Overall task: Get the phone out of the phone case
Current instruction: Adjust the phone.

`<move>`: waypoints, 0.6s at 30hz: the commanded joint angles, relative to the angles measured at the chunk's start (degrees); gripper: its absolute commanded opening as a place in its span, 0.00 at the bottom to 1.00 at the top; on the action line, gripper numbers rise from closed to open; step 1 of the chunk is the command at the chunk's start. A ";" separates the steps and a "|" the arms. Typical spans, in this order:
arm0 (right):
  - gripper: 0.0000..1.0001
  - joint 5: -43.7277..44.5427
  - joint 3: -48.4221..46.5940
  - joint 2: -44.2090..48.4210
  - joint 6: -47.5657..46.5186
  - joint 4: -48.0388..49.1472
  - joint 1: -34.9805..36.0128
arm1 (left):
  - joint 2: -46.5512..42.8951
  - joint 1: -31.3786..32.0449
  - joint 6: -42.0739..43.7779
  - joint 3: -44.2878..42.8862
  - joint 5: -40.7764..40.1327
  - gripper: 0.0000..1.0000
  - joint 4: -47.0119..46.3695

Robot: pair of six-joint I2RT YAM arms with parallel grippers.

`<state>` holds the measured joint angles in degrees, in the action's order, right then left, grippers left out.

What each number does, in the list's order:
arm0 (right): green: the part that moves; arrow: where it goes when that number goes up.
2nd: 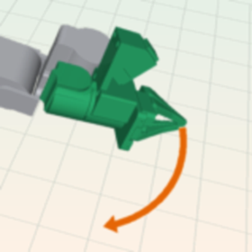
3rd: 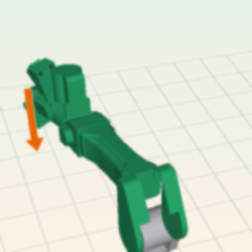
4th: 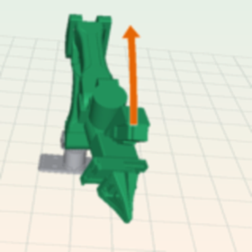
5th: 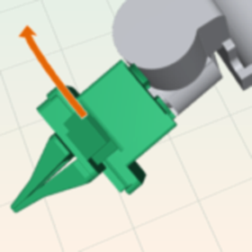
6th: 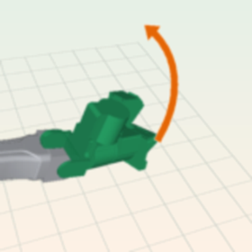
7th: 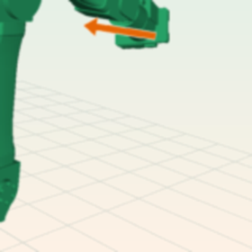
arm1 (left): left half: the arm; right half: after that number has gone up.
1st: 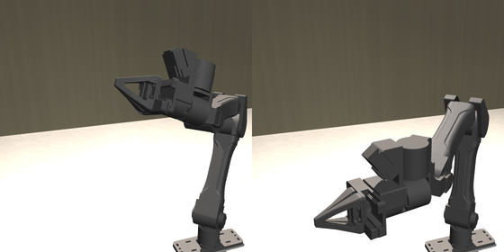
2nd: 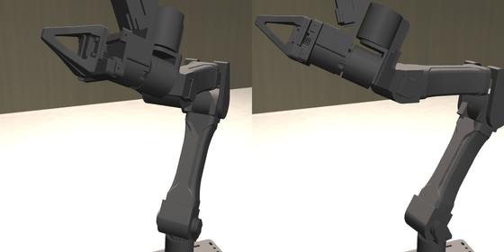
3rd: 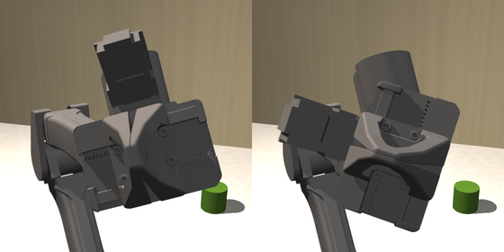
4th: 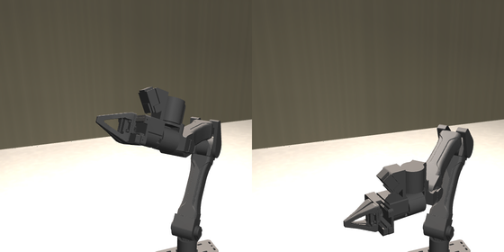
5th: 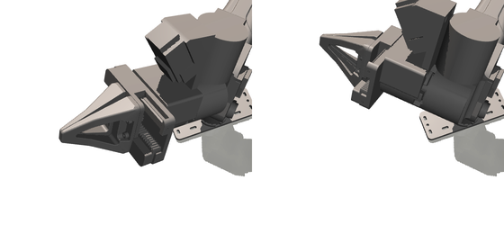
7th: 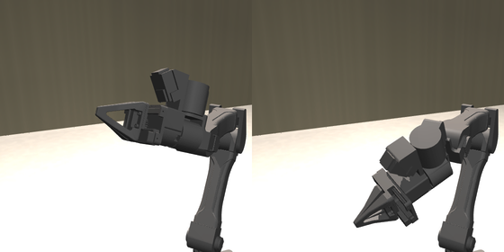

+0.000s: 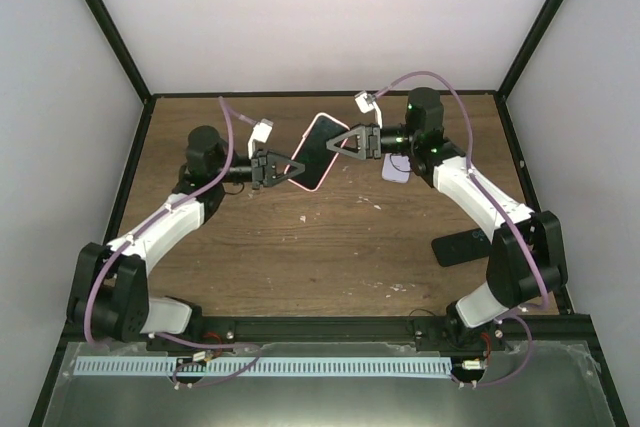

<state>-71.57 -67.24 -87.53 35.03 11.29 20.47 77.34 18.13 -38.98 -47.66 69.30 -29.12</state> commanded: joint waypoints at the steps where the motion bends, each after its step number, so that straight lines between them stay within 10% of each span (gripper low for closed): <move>1: 0.48 0.16 -1.94 -0.61 0.79 0.96 0.45 | 0.28 0.75 1.57 -0.32 0.66 0.00 -2.70; 11: 0.15 -3.19 -0.45 -1.39 6.17 6.53 0.55 | 0.27 1.55 4.41 -0.52 0.88 0.00 0.82; 18: 0.01 -5.06 -2.94 -0.88 0.44 0.00 0.26 | -1.94 -0.82 15.65 -3.48 2.83 0.55 18.90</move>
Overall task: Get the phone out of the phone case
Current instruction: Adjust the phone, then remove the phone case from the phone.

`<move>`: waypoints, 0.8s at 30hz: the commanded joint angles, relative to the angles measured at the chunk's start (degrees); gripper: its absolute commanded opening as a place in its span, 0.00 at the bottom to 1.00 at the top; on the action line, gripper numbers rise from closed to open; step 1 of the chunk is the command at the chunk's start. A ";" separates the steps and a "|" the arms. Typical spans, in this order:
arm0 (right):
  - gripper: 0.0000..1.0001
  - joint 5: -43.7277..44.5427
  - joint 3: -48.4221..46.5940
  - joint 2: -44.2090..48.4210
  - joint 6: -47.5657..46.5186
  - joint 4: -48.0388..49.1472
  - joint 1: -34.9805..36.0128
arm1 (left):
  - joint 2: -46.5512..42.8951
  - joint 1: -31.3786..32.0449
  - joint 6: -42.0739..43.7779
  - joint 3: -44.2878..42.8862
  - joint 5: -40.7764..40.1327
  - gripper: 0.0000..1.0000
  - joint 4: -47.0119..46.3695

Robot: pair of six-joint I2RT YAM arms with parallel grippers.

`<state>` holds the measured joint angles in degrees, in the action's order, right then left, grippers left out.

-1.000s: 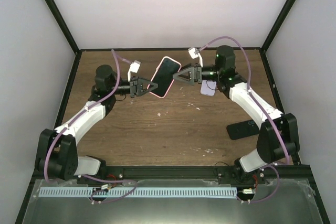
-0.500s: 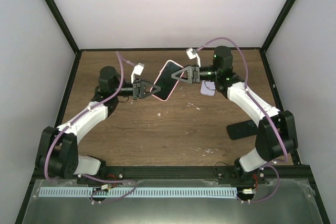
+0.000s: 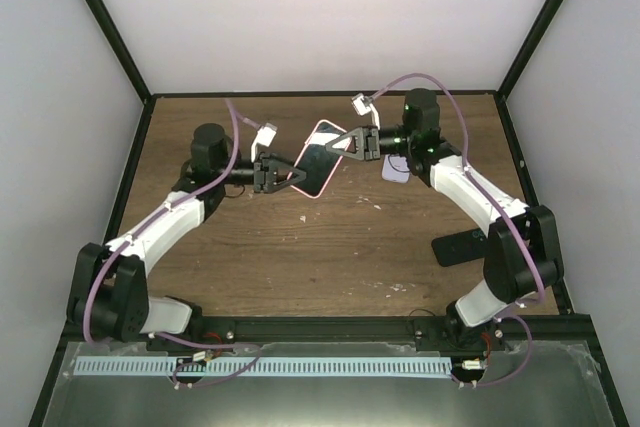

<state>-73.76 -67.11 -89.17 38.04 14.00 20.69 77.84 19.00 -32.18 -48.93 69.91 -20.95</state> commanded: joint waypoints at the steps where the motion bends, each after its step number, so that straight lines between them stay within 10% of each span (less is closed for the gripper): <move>1: 0.01 -3.39 -3.36 0.97 -3.85 -3.75 -0.12 | -3.29 -2.48 10.37 -2.26 2.70 0.60 12.65; 9: 0.01 -11.94 -5.65 1.17 -12.78 -8.79 -2.27 | -8.63 -5.82 30.52 -3.97 3.27 0.69 37.87; 24: 0.01 -12.78 -5.62 1.87 -13.99 -11.13 -1.72 | -7.31 -1.63 30.20 -5.10 0.18 0.62 37.85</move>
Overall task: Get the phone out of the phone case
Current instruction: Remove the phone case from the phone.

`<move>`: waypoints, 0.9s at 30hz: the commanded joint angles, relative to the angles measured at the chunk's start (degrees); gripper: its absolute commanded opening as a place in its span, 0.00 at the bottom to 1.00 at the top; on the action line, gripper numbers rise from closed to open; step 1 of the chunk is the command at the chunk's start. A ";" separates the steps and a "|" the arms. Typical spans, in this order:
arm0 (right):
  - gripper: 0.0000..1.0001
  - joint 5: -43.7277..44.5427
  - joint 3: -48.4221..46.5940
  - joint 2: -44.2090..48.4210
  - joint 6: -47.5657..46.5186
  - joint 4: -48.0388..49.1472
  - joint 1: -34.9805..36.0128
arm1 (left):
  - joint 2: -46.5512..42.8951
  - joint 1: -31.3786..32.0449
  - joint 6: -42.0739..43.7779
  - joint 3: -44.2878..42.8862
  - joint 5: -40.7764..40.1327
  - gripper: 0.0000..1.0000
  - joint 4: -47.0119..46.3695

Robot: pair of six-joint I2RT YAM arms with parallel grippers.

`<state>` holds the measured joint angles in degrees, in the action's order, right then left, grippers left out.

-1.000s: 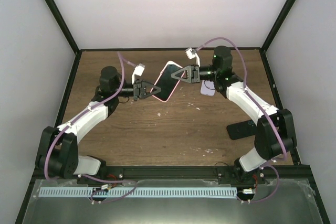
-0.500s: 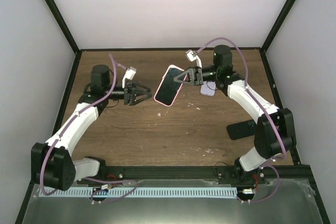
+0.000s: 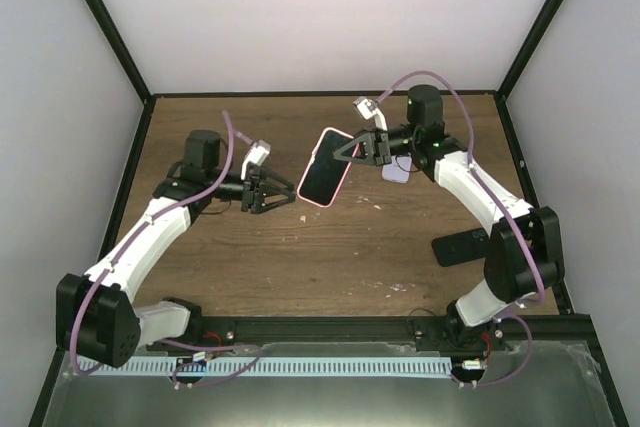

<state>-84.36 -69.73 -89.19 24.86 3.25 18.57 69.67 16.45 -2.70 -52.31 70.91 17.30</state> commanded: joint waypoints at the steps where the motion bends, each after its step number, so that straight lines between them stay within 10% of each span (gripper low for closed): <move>1: 0.01 -2.28 -2.96 1.91 -0.91 -0.57 0.49 | 1.02 1.09 0.55 -1.81 -0.97 0.61 -0.61; 27: 0.01 -10.11 -3.93 3.96 3.22 2.92 3.31 | 5.67 -1.35 -3.54 0.57 -8.32 0.34 -6.75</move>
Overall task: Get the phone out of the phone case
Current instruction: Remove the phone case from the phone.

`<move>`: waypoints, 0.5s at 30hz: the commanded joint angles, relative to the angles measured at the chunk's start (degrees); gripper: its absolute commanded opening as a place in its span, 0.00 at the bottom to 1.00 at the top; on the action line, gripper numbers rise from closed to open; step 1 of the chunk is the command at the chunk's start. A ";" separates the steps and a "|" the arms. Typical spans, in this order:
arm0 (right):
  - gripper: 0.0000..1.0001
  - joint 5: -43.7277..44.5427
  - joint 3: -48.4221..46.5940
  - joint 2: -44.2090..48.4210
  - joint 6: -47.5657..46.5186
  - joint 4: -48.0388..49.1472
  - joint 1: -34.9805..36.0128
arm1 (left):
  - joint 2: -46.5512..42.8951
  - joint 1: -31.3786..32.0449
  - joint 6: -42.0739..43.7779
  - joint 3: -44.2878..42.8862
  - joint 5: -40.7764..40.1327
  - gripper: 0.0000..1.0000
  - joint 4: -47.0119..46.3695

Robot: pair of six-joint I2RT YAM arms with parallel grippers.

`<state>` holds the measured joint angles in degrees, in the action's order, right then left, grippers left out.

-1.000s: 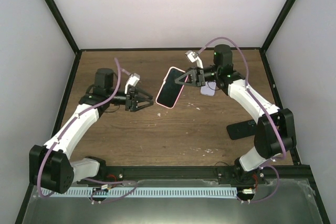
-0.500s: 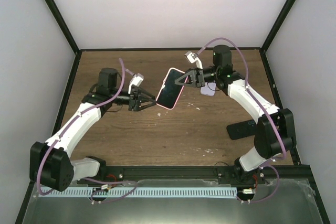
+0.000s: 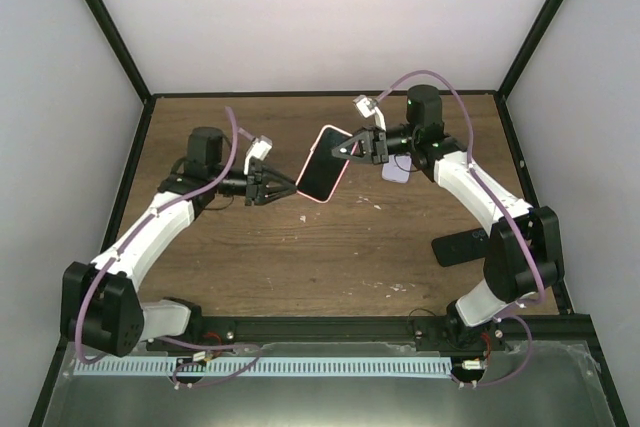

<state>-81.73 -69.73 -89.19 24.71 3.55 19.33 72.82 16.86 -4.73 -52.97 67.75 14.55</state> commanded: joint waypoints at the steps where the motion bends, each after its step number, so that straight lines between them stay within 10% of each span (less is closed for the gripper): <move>1: 0.01 -12.89 -4.12 4.20 3.60 2.60 2.68 | 2.77 -2.07 -1.88 1.70 -4.73 0.33 -4.94; 15: 0.01 -15.15 -8.18 4.90 4.88 1.23 2.74 | 4.90 -4.15 -0.81 1.00 -9.52 0.34 -2.88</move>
<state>-79.33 -72.14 -88.95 26.48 3.14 19.99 76.05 13.65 -7.31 -52.31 68.01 8.40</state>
